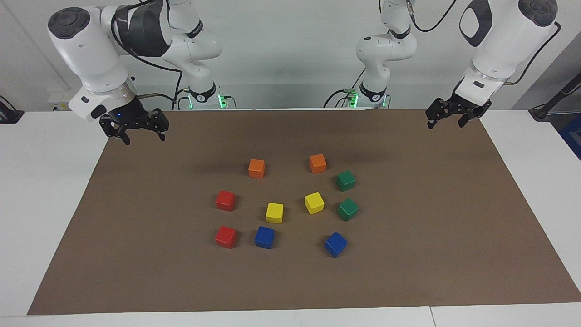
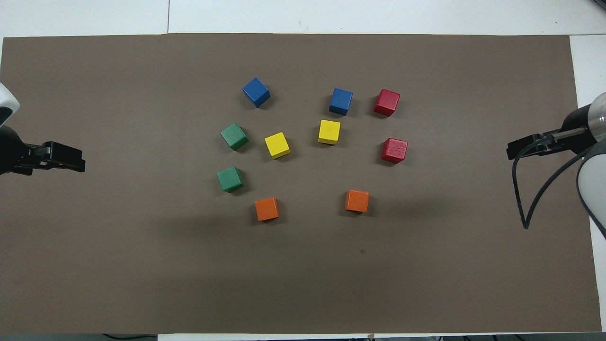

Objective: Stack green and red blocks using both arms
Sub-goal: 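Reach the left gripper to a green cube while the right gripper reaches a red cube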

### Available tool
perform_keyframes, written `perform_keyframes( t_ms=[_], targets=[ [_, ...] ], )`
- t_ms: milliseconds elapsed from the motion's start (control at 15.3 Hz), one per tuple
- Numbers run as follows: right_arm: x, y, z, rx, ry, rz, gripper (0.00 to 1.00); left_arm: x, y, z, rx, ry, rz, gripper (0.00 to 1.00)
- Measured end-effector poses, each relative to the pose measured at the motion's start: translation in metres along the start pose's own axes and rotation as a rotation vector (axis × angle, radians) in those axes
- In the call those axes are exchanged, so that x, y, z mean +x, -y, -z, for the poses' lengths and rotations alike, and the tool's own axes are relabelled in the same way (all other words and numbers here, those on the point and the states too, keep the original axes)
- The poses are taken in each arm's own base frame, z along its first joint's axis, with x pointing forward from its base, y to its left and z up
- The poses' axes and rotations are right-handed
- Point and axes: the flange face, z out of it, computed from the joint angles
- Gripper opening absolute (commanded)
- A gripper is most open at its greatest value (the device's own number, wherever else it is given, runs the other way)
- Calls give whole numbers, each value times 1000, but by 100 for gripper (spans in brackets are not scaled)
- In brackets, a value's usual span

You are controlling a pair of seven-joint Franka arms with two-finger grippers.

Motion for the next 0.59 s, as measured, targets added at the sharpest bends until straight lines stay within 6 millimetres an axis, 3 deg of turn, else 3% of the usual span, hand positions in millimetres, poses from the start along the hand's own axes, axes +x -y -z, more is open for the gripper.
perform_keyframes(
  t_ms=[326, 587],
  targets=[
    [0, 0, 0, 0, 1, 0, 100, 4, -2, -3, -5, -24, 67, 100],
    [2, 10, 0, -1, -8, -46, 100, 23, -50, -41, -17, -51, 110, 100]
  ],
)
